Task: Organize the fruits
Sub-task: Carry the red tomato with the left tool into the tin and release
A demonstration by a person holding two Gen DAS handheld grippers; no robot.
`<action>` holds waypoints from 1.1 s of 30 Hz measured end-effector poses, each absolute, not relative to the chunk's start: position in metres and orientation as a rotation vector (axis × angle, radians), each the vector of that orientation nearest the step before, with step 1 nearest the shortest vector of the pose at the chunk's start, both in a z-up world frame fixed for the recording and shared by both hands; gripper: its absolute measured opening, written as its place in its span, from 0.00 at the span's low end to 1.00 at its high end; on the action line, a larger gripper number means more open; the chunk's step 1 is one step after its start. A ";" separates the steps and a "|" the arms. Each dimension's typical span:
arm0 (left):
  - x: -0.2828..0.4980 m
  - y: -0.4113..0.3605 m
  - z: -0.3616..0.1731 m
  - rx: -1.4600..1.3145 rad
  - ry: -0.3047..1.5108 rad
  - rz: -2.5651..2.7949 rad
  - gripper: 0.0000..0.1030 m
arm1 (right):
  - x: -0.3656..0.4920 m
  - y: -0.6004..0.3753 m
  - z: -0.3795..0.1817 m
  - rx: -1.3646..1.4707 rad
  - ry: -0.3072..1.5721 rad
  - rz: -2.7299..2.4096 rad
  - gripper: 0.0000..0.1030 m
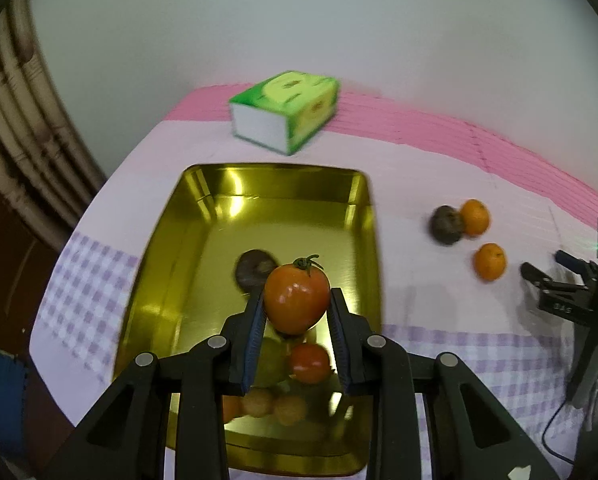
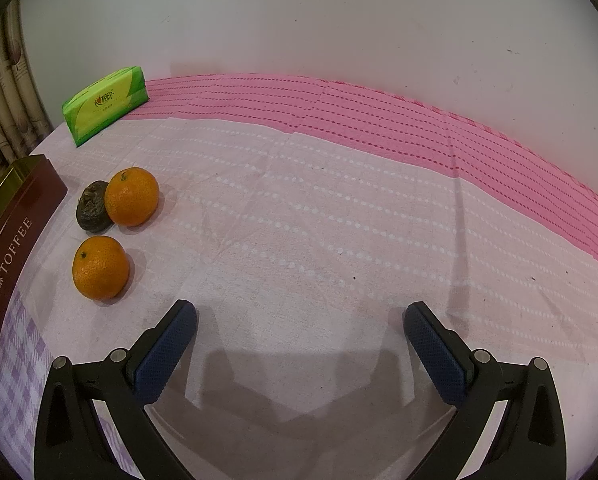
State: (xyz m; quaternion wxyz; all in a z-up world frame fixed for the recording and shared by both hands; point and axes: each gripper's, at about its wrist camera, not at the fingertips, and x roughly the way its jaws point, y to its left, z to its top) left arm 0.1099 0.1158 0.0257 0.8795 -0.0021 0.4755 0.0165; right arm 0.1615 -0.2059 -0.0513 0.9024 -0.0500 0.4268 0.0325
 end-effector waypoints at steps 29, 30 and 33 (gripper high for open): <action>0.095 0.156 -0.002 0.000 1.033 0.070 0.27 | 0.162 -0.207 -0.051 -0.103 0.883 0.066 1.00; 0.095 0.156 -0.004 0.000 1.035 0.070 0.27 | 0.162 -0.206 -0.051 -0.103 0.883 0.066 1.00; 0.094 0.156 -0.005 0.002 1.028 0.065 0.27 | 0.161 -0.207 -0.052 -0.102 0.883 0.066 1.00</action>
